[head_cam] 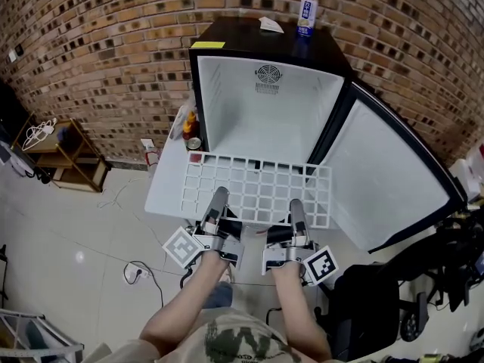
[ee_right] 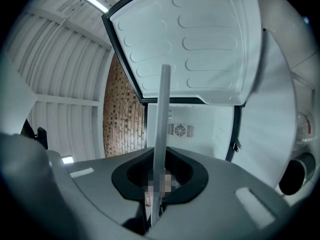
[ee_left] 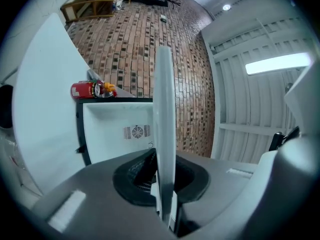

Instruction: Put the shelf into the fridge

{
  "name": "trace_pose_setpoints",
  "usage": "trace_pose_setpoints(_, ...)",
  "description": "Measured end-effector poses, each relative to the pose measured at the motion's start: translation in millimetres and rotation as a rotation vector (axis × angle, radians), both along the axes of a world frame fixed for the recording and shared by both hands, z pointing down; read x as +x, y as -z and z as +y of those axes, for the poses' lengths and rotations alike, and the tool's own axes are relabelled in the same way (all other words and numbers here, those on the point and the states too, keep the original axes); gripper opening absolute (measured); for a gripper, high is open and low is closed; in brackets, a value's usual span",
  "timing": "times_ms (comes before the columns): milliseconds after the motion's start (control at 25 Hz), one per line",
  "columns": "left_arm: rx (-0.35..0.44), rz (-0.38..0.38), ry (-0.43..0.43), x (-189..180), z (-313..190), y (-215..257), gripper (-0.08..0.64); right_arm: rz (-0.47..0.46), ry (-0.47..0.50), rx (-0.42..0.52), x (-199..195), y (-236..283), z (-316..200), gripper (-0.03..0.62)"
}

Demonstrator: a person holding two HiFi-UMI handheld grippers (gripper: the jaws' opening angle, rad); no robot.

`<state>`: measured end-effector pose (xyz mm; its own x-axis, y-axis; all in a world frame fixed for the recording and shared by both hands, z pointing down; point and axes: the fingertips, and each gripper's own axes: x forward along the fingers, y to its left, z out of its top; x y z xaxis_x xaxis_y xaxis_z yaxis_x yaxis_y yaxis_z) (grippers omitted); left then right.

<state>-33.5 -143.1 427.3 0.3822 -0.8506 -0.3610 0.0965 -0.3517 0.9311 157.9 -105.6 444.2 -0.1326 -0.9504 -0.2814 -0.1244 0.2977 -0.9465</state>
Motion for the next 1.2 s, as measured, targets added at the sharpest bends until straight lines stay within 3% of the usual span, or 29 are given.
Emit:
trace_pose_setpoints(720, -0.030, 0.005, -0.077, 0, -91, -4, 0.012, 0.013, -0.070, -0.043, -3, 1, -78, 0.026)
trace_pose_setpoints(1200, -0.008, -0.003, -0.105, 13, -144, 12, 0.012, 0.013, -0.134, -0.042, 8, 14, -122, 0.026)
